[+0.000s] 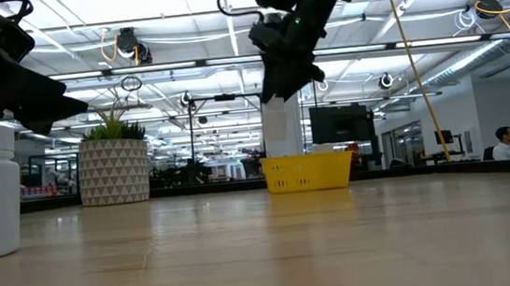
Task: Pick and place pill bottles into a basket
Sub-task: Put the white pill bottle into the yellow bin
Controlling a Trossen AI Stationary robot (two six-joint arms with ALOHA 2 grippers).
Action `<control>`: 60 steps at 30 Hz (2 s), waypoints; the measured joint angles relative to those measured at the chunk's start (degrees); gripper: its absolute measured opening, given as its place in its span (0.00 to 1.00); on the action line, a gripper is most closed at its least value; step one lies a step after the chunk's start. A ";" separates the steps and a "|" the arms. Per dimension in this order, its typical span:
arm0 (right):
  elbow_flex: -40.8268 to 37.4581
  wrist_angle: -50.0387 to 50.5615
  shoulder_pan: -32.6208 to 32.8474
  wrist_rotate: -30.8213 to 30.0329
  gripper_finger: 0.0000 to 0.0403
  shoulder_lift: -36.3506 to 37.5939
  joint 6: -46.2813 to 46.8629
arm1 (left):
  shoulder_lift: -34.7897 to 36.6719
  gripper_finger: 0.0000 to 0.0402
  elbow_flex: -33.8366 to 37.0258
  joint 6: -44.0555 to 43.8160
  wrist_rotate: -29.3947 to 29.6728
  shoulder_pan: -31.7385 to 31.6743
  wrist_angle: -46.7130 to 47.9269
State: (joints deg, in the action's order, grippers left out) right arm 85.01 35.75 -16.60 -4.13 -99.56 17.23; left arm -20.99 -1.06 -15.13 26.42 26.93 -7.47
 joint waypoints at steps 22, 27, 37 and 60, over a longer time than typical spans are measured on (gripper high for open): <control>-2.91 -3.90 -6.11 1.30 0.37 -1.96 -2.29 | 0.00 0.60 0.00 -1.51 2.85 0.01 -0.19; -2.97 -4.28 -5.82 2.79 0.37 -3.45 -1.80 | 0.00 0.60 0.00 -3.21 9.41 0.01 0.17; -2.89 -6.46 -5.64 2.93 0.37 -4.96 -1.41 | 0.00 0.60 -0.04 -4.04 13.01 0.01 3.78; -2.95 -7.10 -6.88 4.95 0.39 -9.89 -1.25 | 0.00 0.60 -0.07 -10.05 23.08 -0.06 5.21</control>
State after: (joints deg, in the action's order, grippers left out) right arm 82.06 28.65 -23.47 0.82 -109.45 15.99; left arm -20.99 -1.13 -25.18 49.50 26.87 -2.26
